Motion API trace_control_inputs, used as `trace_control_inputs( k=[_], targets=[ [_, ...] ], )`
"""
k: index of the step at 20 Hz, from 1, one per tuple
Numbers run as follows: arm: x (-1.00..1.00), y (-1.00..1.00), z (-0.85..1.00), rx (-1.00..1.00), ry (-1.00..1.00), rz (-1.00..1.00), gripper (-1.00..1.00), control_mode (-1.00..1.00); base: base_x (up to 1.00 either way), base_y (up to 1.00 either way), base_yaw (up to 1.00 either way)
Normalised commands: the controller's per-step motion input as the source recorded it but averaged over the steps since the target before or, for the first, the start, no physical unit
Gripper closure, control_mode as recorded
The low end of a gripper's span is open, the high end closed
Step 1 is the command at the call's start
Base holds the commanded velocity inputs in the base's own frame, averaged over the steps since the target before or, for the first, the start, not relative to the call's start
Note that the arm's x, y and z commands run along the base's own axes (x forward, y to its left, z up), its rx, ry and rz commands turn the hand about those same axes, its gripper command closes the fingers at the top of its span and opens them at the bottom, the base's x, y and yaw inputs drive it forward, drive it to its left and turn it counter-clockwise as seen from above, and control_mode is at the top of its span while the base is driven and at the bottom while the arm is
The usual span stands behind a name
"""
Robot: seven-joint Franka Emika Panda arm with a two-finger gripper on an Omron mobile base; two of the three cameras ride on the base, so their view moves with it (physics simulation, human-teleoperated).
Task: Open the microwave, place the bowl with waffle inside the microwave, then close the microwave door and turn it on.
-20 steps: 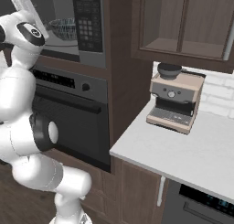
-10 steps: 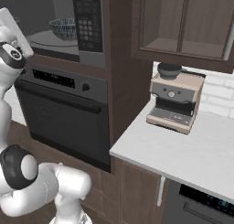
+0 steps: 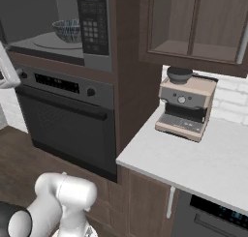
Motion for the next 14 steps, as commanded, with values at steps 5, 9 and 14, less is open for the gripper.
trace_control_inputs(
  k=[5,9,14],
  targets=[
    [-0.47,-0.30,-0.91,-0.17,0.00,-0.08,-1.00,-1.00,0.00,0.00,0.00],
    [-0.30,-0.52,-0.74,-0.12,0.00,-0.08,-1.00,-1.00,0.00,0.00,0.00],
    [-0.07,-0.16,-0.52,-0.11,-0.01,-0.08,-1.00,-1.00,0.00,0.00,0.00]
  ],
)
